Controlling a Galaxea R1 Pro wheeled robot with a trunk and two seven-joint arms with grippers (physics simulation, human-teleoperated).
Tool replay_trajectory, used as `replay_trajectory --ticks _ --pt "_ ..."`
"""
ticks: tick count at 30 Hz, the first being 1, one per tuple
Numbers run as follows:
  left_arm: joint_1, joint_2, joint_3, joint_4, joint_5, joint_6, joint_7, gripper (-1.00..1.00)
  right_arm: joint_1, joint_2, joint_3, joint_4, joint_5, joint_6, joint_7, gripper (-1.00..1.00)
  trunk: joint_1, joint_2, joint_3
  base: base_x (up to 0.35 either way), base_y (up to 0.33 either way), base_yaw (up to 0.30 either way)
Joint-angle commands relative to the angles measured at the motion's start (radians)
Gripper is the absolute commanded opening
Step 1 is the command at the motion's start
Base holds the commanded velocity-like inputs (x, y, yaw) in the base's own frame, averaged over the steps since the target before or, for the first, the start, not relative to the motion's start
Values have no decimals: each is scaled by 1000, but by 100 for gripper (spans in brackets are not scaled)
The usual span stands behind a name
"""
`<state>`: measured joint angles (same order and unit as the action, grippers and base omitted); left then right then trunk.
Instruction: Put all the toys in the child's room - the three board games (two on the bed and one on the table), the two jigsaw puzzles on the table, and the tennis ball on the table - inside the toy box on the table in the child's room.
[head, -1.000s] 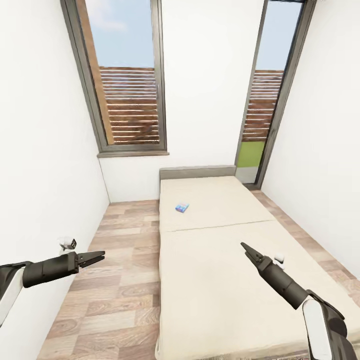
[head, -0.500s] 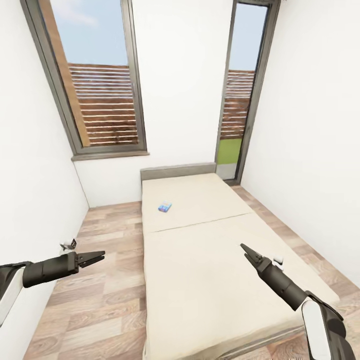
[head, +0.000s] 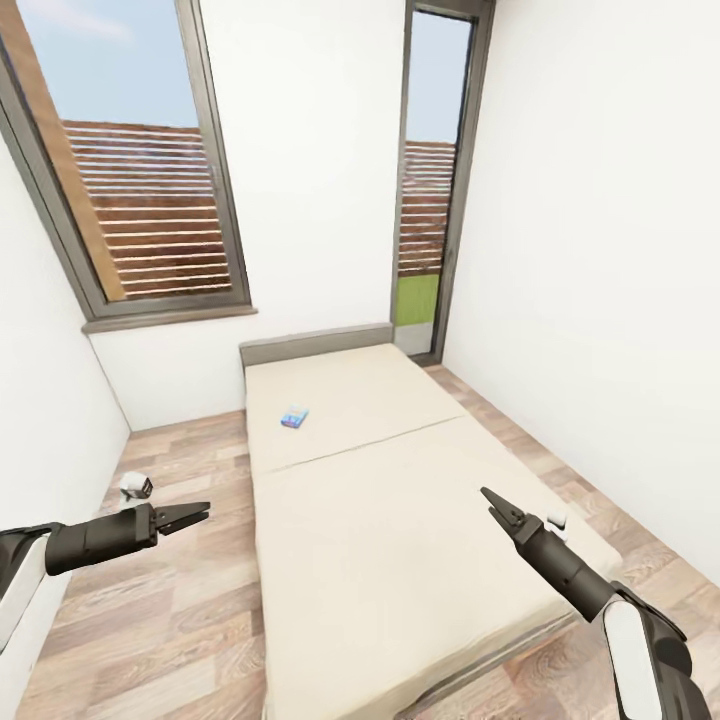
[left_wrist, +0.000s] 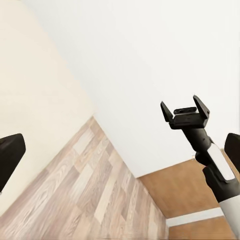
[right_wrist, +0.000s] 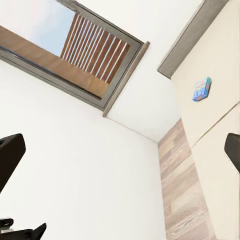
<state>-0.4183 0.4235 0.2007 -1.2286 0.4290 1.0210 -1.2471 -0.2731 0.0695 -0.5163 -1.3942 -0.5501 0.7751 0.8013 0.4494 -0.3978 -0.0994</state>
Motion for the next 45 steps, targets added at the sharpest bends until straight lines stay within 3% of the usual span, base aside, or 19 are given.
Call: replay_trajectory --ticks 1,19,45 --pt "0 1 0 0 2 7 -2 100 -1 1 -2 0 -1 6 3 100 1 -2 -2 0 105 -273" --pt "0 0 6 0 2 7 -3 100 -1 1 -8 0 0 5 3 100 1 -2 -2 0 94 -253" --pt "0 1 7 0 3 7 -3 100 -1 2 -14 0 0 2 1 100 1 -2 -2 0 86 -16"
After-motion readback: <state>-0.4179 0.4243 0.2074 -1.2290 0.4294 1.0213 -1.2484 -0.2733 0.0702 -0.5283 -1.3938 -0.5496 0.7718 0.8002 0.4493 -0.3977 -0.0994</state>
